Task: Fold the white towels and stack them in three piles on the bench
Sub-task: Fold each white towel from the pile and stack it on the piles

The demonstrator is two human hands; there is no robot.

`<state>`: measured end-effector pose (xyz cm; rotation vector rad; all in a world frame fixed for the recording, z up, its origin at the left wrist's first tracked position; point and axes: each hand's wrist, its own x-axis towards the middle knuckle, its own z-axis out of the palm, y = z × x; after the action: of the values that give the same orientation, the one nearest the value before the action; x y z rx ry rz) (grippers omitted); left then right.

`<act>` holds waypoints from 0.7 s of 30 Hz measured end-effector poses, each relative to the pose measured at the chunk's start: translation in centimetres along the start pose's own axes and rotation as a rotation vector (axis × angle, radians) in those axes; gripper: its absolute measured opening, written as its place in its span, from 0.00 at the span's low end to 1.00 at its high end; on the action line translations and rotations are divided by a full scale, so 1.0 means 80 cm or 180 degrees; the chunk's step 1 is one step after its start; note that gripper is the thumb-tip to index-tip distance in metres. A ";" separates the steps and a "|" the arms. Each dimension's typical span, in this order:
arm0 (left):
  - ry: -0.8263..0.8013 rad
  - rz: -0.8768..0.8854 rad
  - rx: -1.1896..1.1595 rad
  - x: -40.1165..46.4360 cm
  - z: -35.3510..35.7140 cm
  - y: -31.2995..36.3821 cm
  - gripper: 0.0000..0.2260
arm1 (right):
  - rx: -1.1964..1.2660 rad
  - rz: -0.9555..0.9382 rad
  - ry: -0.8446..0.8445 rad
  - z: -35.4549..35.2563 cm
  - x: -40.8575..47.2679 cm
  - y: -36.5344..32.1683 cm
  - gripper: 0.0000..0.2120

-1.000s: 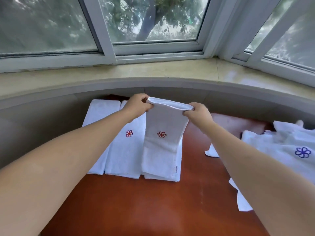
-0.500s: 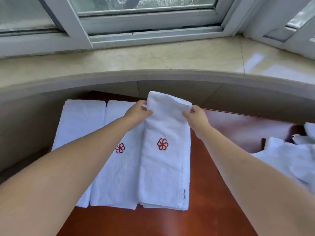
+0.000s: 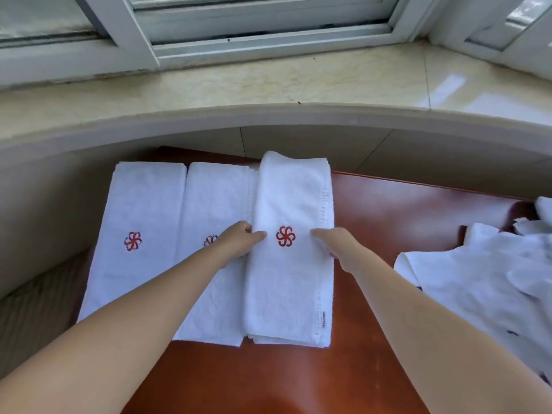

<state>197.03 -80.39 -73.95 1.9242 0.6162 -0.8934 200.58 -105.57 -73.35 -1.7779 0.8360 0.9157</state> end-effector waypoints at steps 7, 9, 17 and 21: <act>-0.0558 -0.0623 -0.0876 -0.093 0.059 -0.081 0.10 | 0.0045 0.0078 -0.0556 0.012 -0.072 0.116 0.12; -0.0571 -0.0665 -0.0963 -0.109 0.070 -0.093 0.10 | -0.0011 0.0253 -0.0708 0.014 -0.090 0.137 0.11; -0.0414 -0.0240 -0.2177 -0.160 0.057 -0.029 0.10 | 0.1242 -0.0298 -0.0783 -0.025 -0.152 0.090 0.13; -0.0250 -0.0089 -0.2009 -0.176 0.073 -0.039 0.13 | 0.1090 -0.0404 -0.0676 -0.034 -0.165 0.125 0.19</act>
<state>184.19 -84.91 -66.47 1.3104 0.7702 -0.6800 186.32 -109.49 -65.41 -1.3943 0.6880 0.8076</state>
